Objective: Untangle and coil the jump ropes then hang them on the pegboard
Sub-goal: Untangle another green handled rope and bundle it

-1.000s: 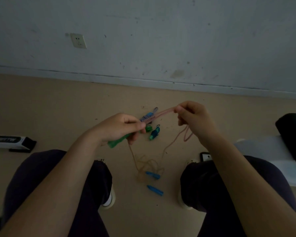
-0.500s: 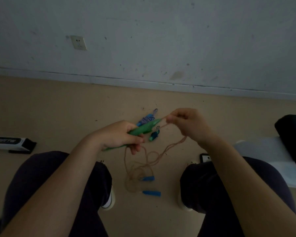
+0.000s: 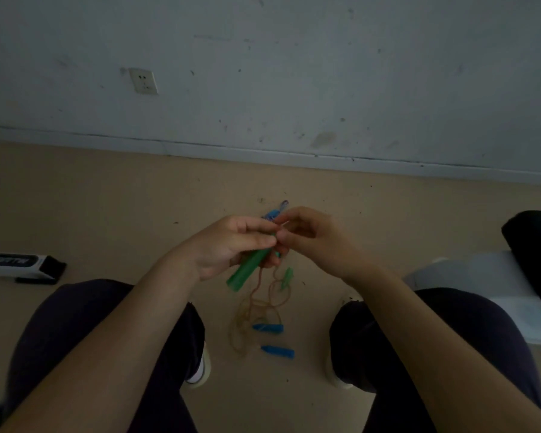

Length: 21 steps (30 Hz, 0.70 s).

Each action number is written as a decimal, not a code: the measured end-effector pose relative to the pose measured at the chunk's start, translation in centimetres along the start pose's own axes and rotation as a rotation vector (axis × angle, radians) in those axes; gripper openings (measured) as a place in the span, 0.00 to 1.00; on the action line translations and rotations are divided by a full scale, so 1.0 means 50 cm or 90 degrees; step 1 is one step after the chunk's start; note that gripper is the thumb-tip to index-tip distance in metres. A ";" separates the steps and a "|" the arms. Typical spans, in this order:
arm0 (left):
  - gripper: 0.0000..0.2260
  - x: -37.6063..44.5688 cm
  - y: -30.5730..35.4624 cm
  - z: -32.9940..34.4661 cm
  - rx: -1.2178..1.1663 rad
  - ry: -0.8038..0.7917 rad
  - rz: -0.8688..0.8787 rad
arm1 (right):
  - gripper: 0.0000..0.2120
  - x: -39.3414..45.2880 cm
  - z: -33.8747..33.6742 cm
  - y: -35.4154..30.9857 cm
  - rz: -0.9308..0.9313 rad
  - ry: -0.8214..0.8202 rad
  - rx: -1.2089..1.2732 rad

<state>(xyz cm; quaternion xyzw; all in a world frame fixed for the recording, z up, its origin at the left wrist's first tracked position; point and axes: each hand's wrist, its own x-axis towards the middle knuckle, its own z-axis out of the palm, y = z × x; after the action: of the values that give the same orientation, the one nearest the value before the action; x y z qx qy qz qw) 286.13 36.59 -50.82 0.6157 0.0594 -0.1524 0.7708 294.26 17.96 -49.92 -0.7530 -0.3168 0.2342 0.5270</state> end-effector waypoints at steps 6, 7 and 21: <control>0.10 -0.005 0.007 -0.002 0.057 0.047 -0.008 | 0.12 -0.004 -0.009 -0.011 0.016 -0.037 -0.030; 0.09 -0.004 0.007 -0.006 0.084 0.074 -0.007 | 0.12 -0.003 -0.012 -0.009 0.022 -0.032 -0.042; 0.10 0.004 0.010 -0.018 -0.022 0.151 0.057 | 0.10 0.003 -0.025 0.014 -0.101 0.059 -0.172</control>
<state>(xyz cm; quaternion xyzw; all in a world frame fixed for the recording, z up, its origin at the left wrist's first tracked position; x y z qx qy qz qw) 286.56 37.55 -50.63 0.6178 0.1250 -0.0430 0.7751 295.39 17.07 -50.16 -0.7996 -0.3789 0.1120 0.4523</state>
